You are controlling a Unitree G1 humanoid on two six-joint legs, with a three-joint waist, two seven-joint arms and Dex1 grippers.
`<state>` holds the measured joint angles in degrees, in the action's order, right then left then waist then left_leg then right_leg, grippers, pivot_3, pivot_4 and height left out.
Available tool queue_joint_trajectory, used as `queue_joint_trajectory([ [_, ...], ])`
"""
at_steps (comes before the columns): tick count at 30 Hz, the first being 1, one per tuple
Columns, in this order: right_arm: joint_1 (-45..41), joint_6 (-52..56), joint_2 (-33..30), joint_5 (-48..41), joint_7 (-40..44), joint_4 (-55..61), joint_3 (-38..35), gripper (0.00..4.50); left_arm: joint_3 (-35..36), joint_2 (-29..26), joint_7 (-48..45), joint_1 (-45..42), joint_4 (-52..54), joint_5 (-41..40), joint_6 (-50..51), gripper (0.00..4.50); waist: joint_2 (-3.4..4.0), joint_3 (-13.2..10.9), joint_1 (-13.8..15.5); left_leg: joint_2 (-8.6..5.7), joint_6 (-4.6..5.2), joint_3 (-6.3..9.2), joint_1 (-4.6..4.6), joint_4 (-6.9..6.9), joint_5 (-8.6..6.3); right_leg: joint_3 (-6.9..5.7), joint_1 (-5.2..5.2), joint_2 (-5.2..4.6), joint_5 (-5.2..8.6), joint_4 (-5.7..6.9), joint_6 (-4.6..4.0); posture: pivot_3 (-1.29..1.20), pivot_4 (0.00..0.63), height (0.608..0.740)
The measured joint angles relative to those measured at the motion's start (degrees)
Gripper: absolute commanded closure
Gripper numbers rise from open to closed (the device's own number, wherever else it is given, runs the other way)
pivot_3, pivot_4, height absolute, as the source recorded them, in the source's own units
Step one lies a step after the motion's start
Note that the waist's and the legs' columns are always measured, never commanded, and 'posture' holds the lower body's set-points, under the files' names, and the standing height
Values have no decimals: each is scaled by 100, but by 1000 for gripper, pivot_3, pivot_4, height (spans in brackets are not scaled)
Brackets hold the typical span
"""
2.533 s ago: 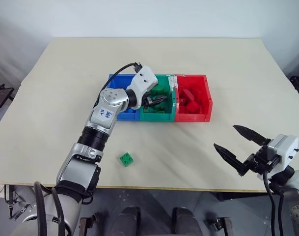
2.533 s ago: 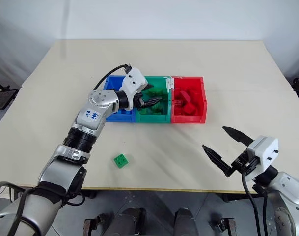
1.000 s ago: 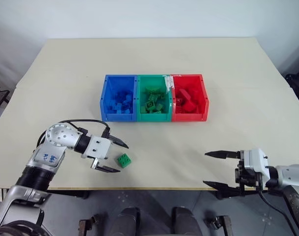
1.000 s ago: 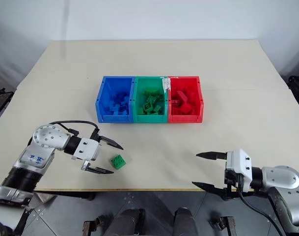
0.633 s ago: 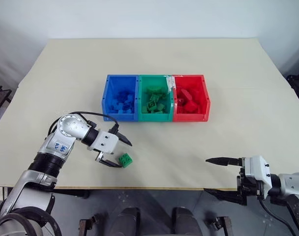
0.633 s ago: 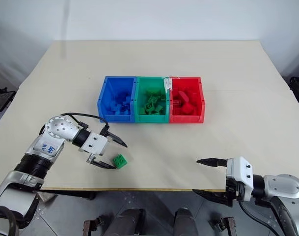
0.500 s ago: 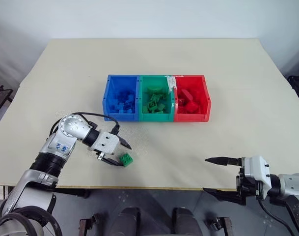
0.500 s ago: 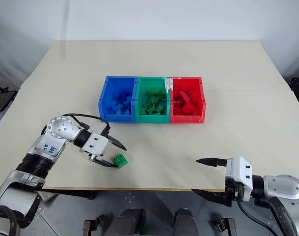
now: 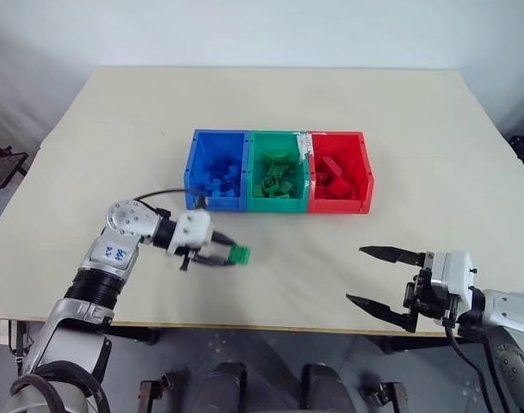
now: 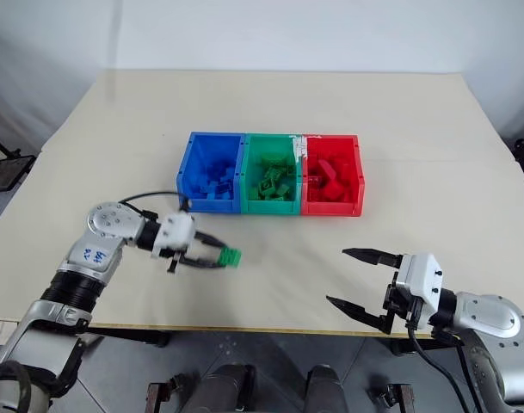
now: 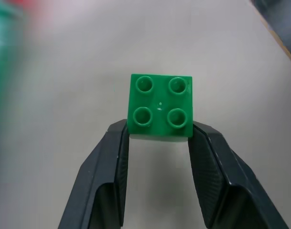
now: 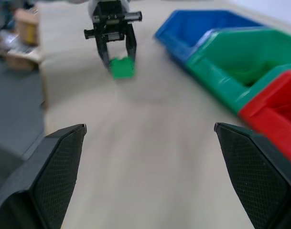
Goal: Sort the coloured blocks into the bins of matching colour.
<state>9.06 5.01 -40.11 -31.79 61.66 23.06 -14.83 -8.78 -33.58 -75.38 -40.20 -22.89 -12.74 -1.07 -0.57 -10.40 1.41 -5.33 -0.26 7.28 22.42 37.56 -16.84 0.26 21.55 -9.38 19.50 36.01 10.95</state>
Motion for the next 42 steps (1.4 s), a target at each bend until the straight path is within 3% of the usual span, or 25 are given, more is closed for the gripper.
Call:
queue_joint_trajectory([
  [4, -116, -5, 297, -28, -492, 0, -185, 0, 443, 493, 1082, -891, 275, -305, 1366, 3024, -5, -2, -3, -4, 2, 0, 4, 12, -1, 2, -6, -1, -4, -1, 8, 0, 150, 740],
  [12, -323, -35, 548, 98, -1186, 5, -305, 0, 17, 1405, 2455, -1658, -907, 581, 1220, 3024, -6, -3, -50, -17, 0, -16, 0, -4, 0, 3, 3, 4, -4, -5, 8, 0, 150, 740],
  [16, -343, -32, 548, 128, -1299, 92, -302, 0, -27, 1475, 2717, -1828, -1453, 836, 1100, 1769, -6, -3, -66, -17, 0, -16, 1, -12, 0, 4, 6, 3, -4, -8, 8, 0, 150, 740],
  [21, -377, -34, 548, 128, -1356, 165, -301, 0, 12, 1429, 2412, -1795, -1342, 762, 937, 144, -6, -3, -63, -18, 0, -15, 2, -14, 0, 4, 6, 2, -4, -10, 8, 0, 150, 740],
  [23, -380, -51, 543, 128, -1326, 150, -298, 0, 117, 1266, 2185, -1723, -1286, 667, 764, 18, -6, -3, -87, -16, 0, -16, 1, -16, 0, 4, 7, 3, -4, -10, 8, 0, 150, 740],
  [30, -690, -196, 254, 158, -761, -407, -248, 0, 794, -62, 1148, -530, -1105, 334, -271, 18, -4, -2, -256, -1, 0, -21, -17, -36, 0, 1, 11, -4, -3, -8, 5, 0, 150, 740],
  [33, -966, -386, 64, 249, -343, -853, -101, 0, 1280, -564, 972, 422, -787, 57, -606, 18, -4, -2, -302, 3, 4, -21, -18, -36, -4, 1, 10, -7, -3, -10, 5, 0, 150, 740],
  [37, -1430, -632, 20, 379, 7, -1695, 52, 0, 1855, -796, 1159, 1619, -7, -169, -603, 18, -4, -2, -284, 3, 4, -18, -18, -32, -5, 0, 7, -11, -3, -8, 5, 0, 150, 740],
  [42, -1788, -911, 44, 536, 199, -2371, 180, 0, 2142, -573, 1874, 2788, 1167, -275, -262, 18, -4, -2, -161, 3, 3, -16, -18, -27, -5, 0, 6, -13, -3, -10, 4, 0, 150, 740],
])
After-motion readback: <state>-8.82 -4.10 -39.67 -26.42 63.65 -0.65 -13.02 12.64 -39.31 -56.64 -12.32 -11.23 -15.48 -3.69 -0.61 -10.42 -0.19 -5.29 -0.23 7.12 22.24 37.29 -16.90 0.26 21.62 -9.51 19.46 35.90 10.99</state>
